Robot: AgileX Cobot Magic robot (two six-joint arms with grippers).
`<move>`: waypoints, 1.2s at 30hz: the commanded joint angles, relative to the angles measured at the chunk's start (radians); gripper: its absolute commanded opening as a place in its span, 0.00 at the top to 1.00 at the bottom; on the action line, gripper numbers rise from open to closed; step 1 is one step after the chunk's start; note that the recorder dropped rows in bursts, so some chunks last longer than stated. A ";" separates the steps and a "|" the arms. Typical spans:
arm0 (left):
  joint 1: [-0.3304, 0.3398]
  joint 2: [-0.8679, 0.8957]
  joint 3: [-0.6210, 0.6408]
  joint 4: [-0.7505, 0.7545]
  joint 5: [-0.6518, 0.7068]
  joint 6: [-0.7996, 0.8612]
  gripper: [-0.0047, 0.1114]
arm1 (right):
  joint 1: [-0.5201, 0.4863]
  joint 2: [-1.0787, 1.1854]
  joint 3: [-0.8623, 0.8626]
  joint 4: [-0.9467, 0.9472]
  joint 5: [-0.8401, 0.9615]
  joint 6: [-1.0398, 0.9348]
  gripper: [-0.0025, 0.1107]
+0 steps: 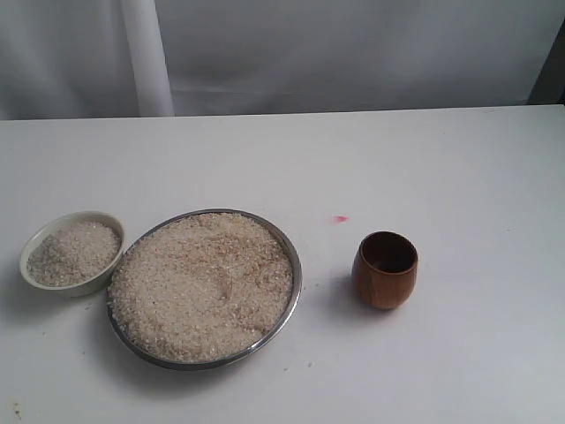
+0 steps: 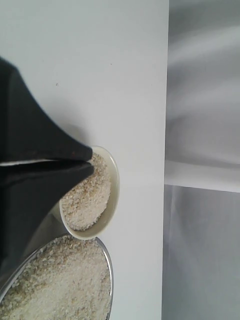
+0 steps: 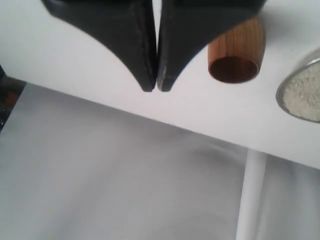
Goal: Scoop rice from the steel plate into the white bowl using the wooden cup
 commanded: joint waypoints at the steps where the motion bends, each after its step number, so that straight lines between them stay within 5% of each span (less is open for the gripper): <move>1: -0.003 -0.002 -0.008 -0.005 -0.010 -0.002 0.96 | -0.006 -0.006 0.004 -0.010 0.133 0.007 0.98; 36: -0.003 -0.002 -0.008 -0.005 -0.010 -0.002 0.96 | -0.006 -0.006 0.004 -0.010 0.151 0.007 0.98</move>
